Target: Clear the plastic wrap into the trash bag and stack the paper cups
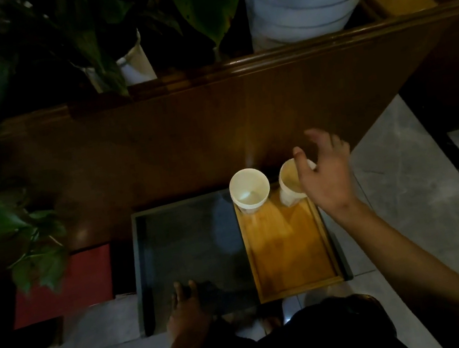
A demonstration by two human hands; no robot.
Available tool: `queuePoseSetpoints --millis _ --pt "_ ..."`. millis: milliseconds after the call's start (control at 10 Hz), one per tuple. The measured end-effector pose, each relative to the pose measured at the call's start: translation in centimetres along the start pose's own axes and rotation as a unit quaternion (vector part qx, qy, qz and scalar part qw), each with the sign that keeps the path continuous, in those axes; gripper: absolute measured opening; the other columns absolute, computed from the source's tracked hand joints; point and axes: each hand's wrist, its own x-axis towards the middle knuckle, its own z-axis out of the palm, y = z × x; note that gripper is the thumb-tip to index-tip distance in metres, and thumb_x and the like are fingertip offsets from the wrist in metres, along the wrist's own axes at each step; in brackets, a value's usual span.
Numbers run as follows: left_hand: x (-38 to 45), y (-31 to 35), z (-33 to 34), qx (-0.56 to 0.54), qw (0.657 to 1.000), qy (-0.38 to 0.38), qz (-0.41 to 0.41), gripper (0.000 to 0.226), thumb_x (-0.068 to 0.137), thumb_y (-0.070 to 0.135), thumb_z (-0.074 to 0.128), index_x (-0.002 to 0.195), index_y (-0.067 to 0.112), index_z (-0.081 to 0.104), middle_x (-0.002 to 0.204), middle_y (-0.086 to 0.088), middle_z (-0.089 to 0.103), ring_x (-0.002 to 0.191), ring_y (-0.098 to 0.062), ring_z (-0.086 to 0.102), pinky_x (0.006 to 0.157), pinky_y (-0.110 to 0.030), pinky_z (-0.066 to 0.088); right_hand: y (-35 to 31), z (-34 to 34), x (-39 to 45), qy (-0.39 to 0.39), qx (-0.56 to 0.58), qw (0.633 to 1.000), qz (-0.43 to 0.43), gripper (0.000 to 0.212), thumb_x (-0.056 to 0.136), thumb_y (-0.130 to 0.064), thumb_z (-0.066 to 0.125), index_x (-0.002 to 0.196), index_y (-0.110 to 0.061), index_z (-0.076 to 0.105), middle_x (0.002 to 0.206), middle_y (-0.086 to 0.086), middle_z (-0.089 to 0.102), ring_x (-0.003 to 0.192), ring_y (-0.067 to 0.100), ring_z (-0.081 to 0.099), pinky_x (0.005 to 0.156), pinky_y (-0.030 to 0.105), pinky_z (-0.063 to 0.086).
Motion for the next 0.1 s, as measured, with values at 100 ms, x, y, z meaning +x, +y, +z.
queuePoseSetpoints --millis 100 --pt "0.02 0.06 -0.24 0.011 1.000 -0.002 -0.007 0.095 0.083 0.043 0.067 0.155 0.035 0.006 0.164 -0.003 -0.014 0.149 -0.028 0.016 0.112 -0.044 0.039 -0.49 -1.23 -3.23 0.047 0.065 0.996 -0.032 0.042 0.094 -0.043 0.051 0.131 -0.023 0.052 0.126 0.005 0.054 0.120 0.020 0.045 0.087 0.030 0.040"
